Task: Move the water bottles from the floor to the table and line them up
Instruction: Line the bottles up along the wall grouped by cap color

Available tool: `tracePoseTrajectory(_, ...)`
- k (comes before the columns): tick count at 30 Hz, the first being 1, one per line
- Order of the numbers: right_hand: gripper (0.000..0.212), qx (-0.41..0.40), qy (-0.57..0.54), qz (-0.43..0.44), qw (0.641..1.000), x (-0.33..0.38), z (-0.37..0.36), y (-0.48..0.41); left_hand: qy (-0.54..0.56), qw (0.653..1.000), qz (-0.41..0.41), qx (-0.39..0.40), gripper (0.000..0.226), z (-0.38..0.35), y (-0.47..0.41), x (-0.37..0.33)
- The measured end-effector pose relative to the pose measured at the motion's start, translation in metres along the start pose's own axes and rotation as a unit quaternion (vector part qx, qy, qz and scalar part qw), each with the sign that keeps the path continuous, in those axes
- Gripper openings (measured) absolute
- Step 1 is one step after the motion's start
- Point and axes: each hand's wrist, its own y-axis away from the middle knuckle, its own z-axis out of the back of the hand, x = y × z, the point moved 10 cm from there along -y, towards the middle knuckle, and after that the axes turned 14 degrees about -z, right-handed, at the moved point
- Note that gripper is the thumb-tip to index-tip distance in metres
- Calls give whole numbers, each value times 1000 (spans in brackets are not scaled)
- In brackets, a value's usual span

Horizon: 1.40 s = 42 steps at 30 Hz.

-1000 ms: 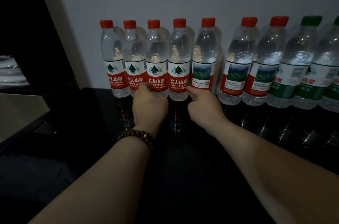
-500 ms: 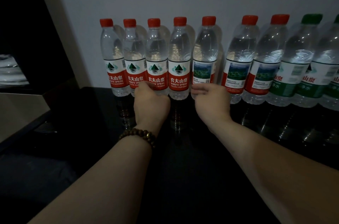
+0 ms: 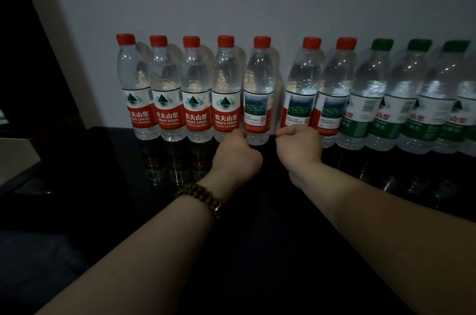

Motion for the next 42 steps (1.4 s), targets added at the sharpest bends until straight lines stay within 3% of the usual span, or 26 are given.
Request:
tracePoseTrajectory(3,28,40,73,69,994,3,3,3,16,999,-25,-35,63,0,6,-3)
tracePoseTrajectory(8,36,59,99,162,980,15,-8,14,14,995,-82,-60,72,3,7,-9)
tracePoseTrajectory(14,55,58,110,233,964,26,-11,29,40,996,-55,-58,70,1,6,-1)
tracePoseTrajectory(20,70,107,148,181,966,18,-19,23,51,998,-23,-33,72,-5,2,0)
tracePoseTrajectory(25,85,145,169,141,965,10,-26,17,38,994,-73,-72,76,-2,8,-12)
tracePoseTrajectory(31,97,203,178,115,956,5,-36,16,16,998,-66,-17,90,-11,-1,-4)
tracePoseTrajectory(35,90,196,130,108,966,5,-31,12,5,999,-51,2,93,-13,-5,0)
tracePoseTrajectory(40,83,188,95,115,971,4,-30,12,61,993,-62,-73,78,-4,-5,3)
tracePoseTrajectory(42,86,191,119,123,967,7,-32,15,70,993,-67,-68,79,-7,-6,3)
